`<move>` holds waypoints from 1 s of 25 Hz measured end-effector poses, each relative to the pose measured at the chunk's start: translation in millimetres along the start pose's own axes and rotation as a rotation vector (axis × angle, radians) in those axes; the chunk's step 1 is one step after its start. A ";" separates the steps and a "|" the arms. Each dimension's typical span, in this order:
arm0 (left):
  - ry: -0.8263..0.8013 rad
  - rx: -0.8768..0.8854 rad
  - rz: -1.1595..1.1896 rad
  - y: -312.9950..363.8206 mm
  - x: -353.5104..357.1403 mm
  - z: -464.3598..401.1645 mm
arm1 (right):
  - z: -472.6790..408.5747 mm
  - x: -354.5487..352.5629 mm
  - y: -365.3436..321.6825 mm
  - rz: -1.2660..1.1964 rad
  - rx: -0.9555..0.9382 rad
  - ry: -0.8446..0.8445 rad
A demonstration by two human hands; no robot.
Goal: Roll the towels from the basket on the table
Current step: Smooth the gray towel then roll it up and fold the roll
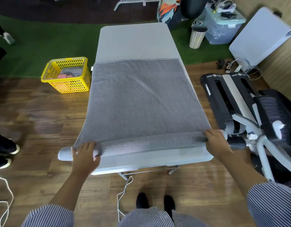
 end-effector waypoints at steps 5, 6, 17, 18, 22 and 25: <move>-0.082 0.217 -0.030 83.3 49.6 0.4 | 9.7 -8.4 2.3 -0.092 -0.021 0.008; -0.094 0.247 -0.008 107.9 60.0 -1.4 | 11.4 -12.2 7.8 -0.114 -0.045 0.024; -0.089 0.476 0.119 362.1 168.0 -10.1 | -42.1 22.7 91.9 -0.419 -0.043 -0.269; -0.080 0.496 0.118 378.3 173.6 -9.1 | -44.8 32.2 90.8 -0.464 -0.040 -0.338; -0.090 0.521 0.110 429.8 188.3 -12.8 | -58.3 68.9 94.1 -0.739 0.084 -0.591; -0.122 0.497 0.089 443.4 192.4 -10.1 | -62.8 77.5 83.9 -0.809 0.027 -0.685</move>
Point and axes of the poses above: each hand's wrist, its own z-axis away from the middle knuckle, its own x-axis out of the palm, y = z × x, the point moved 9 cm from there along -z, towards the middle knuckle, and after that the axes turned 15 degrees about z, right-handed, at the moved point
